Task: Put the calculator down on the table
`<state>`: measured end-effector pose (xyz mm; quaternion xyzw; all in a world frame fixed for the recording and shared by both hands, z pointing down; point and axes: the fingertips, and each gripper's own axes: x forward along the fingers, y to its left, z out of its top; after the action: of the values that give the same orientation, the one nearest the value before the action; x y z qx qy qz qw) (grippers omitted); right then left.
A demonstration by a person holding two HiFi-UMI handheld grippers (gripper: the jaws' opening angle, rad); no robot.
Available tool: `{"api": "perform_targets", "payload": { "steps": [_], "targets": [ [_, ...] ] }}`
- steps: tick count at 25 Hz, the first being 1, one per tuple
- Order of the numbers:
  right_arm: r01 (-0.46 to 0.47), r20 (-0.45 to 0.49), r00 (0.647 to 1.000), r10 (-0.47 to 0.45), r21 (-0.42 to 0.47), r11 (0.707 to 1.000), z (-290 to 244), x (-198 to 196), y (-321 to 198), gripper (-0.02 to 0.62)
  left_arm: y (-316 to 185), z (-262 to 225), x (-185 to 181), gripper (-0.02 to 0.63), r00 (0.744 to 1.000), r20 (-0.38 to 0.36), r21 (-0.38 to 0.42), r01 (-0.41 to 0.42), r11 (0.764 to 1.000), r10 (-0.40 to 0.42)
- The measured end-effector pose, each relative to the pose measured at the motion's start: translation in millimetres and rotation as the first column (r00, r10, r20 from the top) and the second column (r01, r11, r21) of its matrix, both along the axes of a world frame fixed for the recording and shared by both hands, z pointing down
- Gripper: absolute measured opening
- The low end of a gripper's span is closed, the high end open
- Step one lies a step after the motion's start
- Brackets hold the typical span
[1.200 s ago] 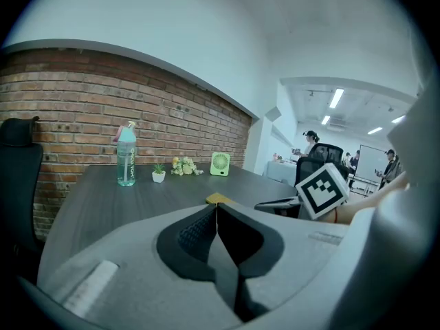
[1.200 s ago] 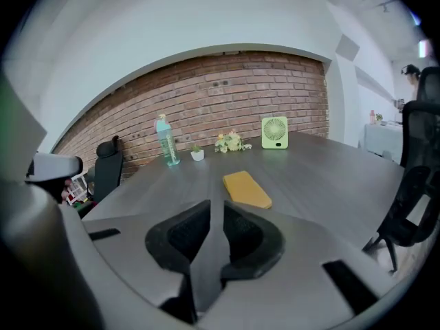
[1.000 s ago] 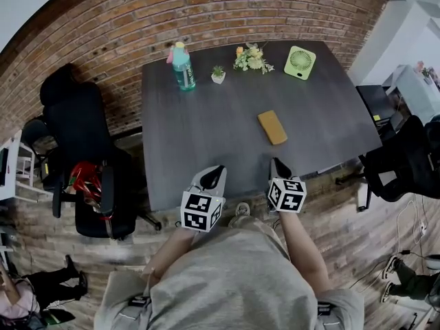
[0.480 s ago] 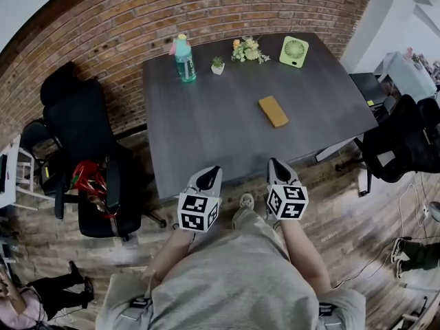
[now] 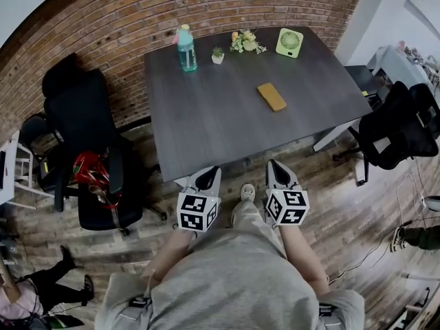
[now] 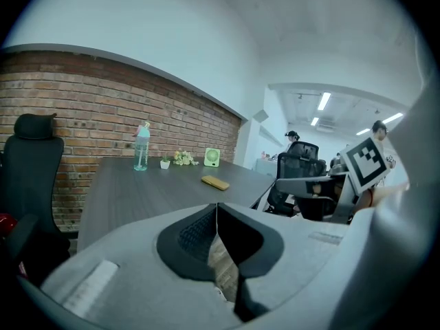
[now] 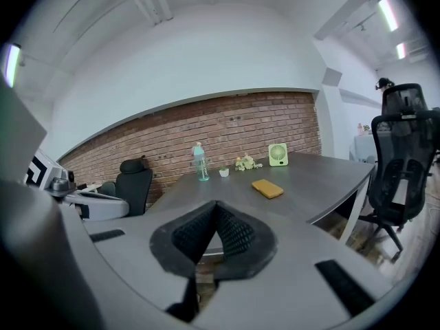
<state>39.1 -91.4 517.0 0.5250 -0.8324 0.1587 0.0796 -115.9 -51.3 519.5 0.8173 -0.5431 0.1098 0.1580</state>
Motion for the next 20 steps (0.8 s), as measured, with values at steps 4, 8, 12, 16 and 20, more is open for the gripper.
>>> {"api": "perform_targets", "payload": {
  "steps": [4, 8, 12, 16, 20],
  "targets": [
    [0.000, 0.007, 1.000, 0.000, 0.008, 1.000, -2, -2, 27, 0.003, 23, 2, -2, 0.018, 1.000, -0.002, -0.001, 0.001, 1.000, -0.001],
    [0.011, 0.006, 1.000, -0.011, 0.013, 1.000, -5, -7, 47, 0.003, 39, 1, -5, 0.018, 1.000, -0.007, -0.001, 0.011, 1.000, -0.011],
    [0.019, 0.010, 1.000, -0.019, 0.010, 1.000, -8, -11, 64, 0.003, 54, 0, -8, 0.018, 1.000, -0.013, -0.008, 0.018, 1.000, -0.019],
    [0.027, 0.011, 1.000, -0.027, 0.014, 1.000, -12, -14, 77, 0.003, 66, -1, -7, 0.018, 1.000, -0.017, -0.008, 0.017, 1.000, -0.017],
    [0.030, 0.015, 0.999, -0.031, 0.011, 0.999, -11, -15, 84, 0.003, 75, 0, -7, 0.018, 1.000, -0.019, -0.013, 0.020, 1.000, -0.021]
  ]
}}
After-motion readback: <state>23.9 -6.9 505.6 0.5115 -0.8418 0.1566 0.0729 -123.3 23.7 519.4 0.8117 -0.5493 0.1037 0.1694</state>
